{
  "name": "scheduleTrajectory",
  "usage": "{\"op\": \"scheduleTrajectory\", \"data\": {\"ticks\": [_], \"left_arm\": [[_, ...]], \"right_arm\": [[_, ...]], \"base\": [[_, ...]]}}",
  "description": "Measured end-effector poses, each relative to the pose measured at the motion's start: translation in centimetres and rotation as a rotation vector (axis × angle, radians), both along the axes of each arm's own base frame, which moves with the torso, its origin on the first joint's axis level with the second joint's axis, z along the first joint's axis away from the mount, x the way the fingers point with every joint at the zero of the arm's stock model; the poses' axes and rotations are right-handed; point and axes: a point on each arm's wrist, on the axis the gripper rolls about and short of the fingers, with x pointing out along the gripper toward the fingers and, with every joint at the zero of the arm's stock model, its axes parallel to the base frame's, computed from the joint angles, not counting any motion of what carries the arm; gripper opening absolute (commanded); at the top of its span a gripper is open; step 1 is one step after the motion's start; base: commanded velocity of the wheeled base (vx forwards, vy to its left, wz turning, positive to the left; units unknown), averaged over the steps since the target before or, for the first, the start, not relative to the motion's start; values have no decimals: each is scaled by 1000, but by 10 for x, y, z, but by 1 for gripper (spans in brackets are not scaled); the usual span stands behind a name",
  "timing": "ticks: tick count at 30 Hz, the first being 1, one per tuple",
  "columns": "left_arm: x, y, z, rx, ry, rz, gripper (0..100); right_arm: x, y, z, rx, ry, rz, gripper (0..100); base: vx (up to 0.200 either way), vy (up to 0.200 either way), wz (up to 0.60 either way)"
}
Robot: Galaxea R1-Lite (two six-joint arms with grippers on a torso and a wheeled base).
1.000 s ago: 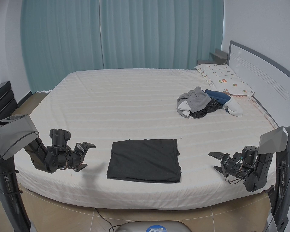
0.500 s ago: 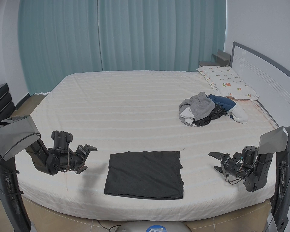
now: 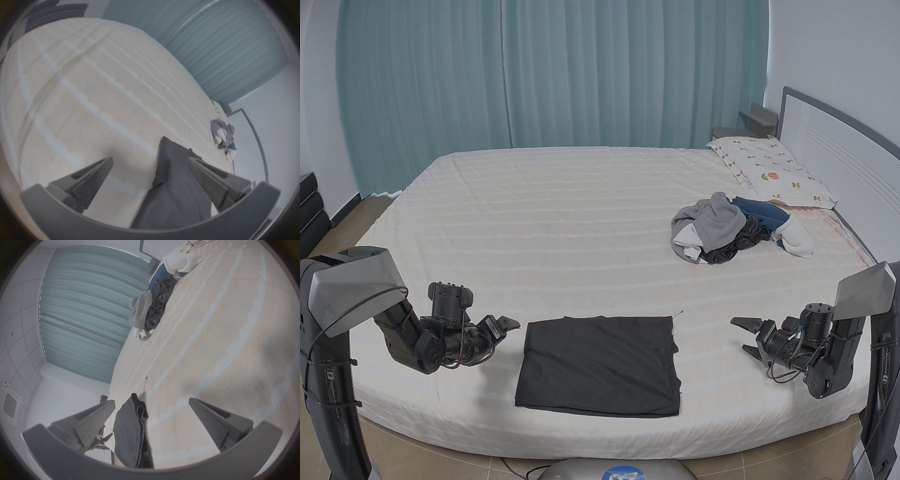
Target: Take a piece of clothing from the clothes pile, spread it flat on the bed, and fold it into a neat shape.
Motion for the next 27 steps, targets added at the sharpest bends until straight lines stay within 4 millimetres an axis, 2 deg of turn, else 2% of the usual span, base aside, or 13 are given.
{"op": "scheduleTrajectory", "data": {"ticks": [7, 12, 19, 27], "left_arm": [[10, -11, -12, 112, -182, -139, 100], [12, -17, -29, 141, -280, -246, 100], [-1, -27, -52, 126, -243, -364, 100], [-9, -39, -54, 104, -219, -382, 100]], "right_arm": [[-1, 0, -3, -22, -2, 11, 100], [-1, 1, -4, -27, -2, 15, 100], [0, 3, -6, -30, -2, 20, 100], [0, 3, -6, -32, -2, 22, 100]], "base": [[0, 0, 0], [0, 0, 0], [0, 0, 0], [0, 0, 0]]}}
